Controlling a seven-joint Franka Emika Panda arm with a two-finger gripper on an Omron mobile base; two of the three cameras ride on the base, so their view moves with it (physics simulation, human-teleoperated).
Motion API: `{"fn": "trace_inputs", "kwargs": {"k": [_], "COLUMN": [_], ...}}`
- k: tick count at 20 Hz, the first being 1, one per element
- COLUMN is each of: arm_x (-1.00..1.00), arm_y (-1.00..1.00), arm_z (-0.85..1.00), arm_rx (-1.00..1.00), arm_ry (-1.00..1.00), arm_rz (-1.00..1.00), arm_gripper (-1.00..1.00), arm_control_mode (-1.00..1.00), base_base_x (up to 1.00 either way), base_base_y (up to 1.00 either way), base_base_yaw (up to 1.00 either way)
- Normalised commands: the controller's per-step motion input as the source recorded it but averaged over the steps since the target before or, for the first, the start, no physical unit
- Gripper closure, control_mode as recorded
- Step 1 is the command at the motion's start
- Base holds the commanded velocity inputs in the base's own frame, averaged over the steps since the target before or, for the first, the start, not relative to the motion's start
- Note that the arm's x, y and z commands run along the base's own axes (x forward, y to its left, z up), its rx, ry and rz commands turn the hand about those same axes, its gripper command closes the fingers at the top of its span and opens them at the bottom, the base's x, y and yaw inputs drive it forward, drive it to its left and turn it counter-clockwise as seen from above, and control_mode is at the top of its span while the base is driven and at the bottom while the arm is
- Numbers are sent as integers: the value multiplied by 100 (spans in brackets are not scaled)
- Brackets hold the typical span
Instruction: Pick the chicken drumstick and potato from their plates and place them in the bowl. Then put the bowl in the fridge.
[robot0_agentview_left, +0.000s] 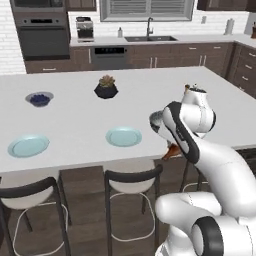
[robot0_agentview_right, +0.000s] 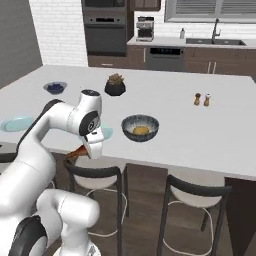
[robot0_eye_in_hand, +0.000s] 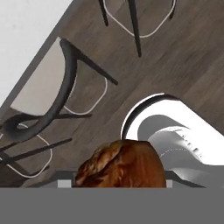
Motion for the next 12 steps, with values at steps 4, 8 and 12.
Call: {"fn": "trace_inputs", "kwargs": {"k": [4, 8, 12], "arm_x": [0, 0, 0], "arm_y": [0, 0, 0], "arm_z": [0, 0, 0], "arm_rx": [0, 0, 0], "arm_ry": [0, 0, 0], "arm_rz": [0, 0, 0], "arm_gripper": [100, 100, 100], "arm_control_mode": [100, 100, 100], "base_base_x": [82, 100, 89], "base_base_y": [-85, -33, 9], "base_base_yaw": [16, 2, 0]}}
